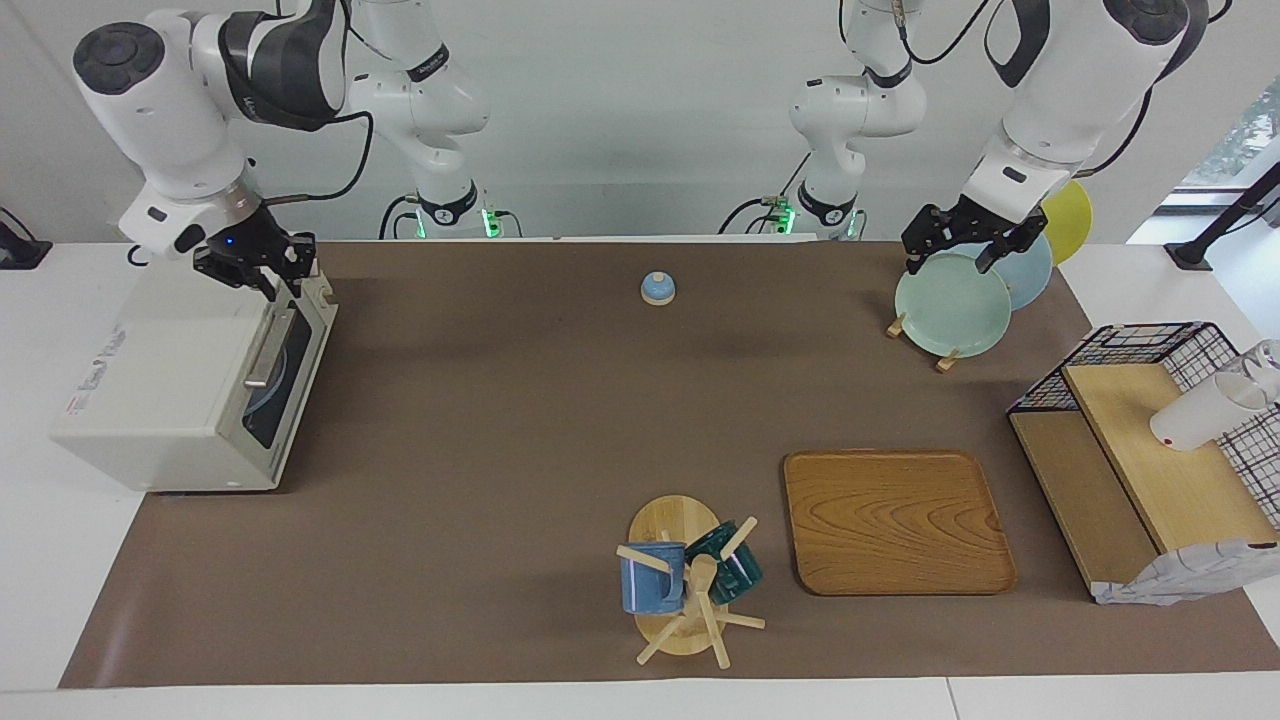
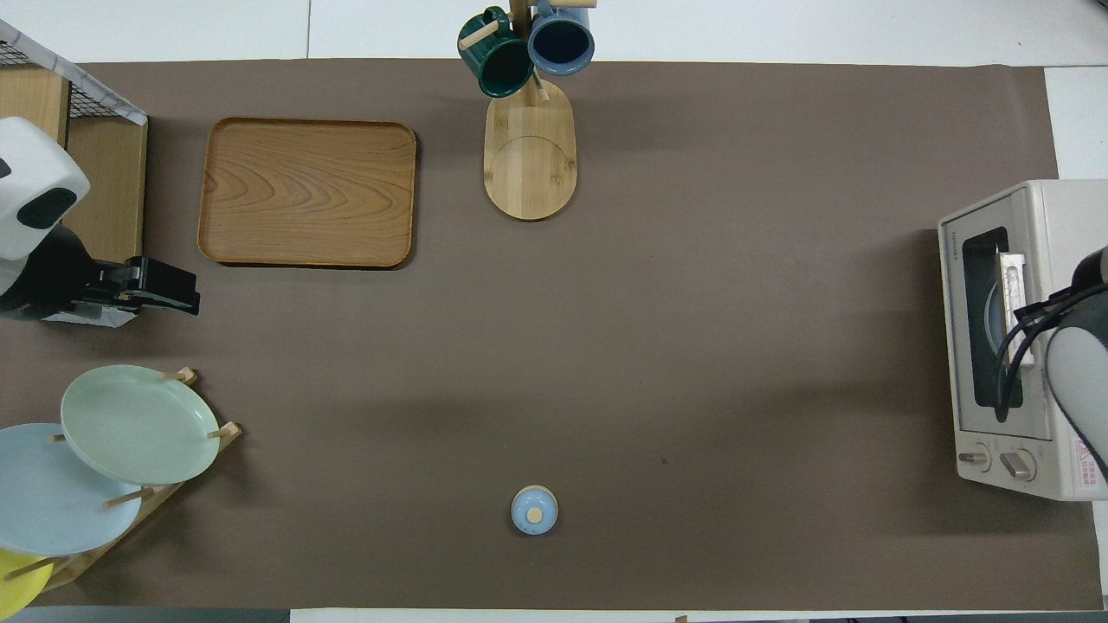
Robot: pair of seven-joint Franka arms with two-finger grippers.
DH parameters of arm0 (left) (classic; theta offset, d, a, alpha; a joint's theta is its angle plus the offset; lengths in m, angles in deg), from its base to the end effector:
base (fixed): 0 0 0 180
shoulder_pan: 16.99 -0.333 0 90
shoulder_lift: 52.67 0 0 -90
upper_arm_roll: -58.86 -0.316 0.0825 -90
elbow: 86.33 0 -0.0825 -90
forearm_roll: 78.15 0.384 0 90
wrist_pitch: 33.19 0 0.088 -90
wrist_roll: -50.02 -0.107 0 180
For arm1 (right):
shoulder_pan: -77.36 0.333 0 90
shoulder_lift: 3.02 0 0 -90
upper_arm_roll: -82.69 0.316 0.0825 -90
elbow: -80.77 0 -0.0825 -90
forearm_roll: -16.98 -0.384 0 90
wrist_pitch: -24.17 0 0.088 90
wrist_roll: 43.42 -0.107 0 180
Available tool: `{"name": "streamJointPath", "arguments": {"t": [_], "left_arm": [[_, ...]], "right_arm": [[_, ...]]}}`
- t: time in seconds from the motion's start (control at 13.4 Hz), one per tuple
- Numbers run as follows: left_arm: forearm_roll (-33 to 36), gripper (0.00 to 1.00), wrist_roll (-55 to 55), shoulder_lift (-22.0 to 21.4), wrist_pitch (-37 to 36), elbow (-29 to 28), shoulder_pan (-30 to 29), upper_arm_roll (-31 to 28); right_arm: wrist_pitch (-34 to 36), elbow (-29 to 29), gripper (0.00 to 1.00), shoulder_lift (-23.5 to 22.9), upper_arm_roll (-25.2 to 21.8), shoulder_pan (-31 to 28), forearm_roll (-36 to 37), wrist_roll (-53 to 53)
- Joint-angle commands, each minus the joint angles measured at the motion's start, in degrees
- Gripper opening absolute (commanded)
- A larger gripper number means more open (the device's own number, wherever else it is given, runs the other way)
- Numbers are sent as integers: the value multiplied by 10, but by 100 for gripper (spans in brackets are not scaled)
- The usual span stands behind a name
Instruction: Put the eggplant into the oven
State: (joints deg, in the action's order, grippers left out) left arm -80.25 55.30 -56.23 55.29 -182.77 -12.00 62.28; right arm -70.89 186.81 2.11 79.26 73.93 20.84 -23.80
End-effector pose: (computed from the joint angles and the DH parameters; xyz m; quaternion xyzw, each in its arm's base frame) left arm 0.5235 -0.0824 0.6032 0.9988 -0.0269 -0.0401 0.0118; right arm 0.5186 -0.0701 0.5481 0.9915 0.1158 -0.0567 0.0182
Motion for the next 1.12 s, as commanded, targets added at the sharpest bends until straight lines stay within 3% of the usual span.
{"name": "streamJointPath", "arguments": {"t": [0.0,0.15,0.22,0.3,0.75,1.04], "left_arm": [[9,100,1,-7,1,-3,-6,5],[9,100,1,-7,1,-3,-6,5],[9,100,1,-7,1,-3,-6,5],[9,100,1,-7,1,-3,-6,5],[9,100,1,-7,0,-3,-6,5],[9,100,1,-7,0,-3,-6,5]], "right_arm": [[-12,-11,55,-6,4,-7,-21,7],[-13,-11,64,-6,5,-6,-20,7],[-19,-9,76,-6,9,-4,-20,7],[-17,-5,100,-5,10,-3,-21,8],[-5,12,100,7,10,12,-18,10],[9,-43,100,-13,9,-7,-21,-34]]}}
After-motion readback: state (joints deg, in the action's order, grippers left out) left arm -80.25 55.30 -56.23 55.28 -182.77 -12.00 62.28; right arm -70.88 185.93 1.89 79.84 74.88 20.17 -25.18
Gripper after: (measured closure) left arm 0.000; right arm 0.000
